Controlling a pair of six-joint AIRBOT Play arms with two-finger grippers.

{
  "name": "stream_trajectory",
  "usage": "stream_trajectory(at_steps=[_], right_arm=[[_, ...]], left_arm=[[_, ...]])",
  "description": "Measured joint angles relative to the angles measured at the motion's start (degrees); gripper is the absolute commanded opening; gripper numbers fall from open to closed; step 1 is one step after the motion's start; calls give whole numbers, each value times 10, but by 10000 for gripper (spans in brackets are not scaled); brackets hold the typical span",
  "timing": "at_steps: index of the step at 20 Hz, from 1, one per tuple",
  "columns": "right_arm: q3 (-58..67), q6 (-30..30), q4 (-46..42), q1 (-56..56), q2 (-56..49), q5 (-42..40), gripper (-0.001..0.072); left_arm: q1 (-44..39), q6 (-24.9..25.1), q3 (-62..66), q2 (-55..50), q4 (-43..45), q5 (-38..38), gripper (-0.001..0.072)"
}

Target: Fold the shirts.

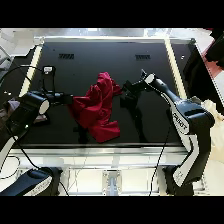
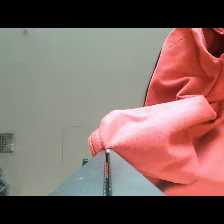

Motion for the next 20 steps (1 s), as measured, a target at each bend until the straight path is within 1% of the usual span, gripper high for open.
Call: stream_trajectory(at_steps=[6,10,12,14,15,16,17,20], right_arm=[[-24,3,49,0,-3,-58,442],[-27,3,70,5,-7,-76,438],[-27,-1,80,11,-12,-82,377],[-27,-10,94,20,-19,-87,376],[-26,-14,103,25,-22,-91,348],[-26,-18,106,28,-24,-94,208],[-26,-22,106,31,-26,-93,10],[-4,-36,115,32,-27,-99,16]], left_arm=[[0,0,0,0,0,-1,14],[0,0,0,0,0,-1,13],[0,0,0,0,0,0,14],[0,0,0,0,0,0,14],[0,0,0,0,0,0,14],[0,0,0,0,0,0,14],[0,0,0,0,0,0,14],[0,0,0,1,5,1,14]])
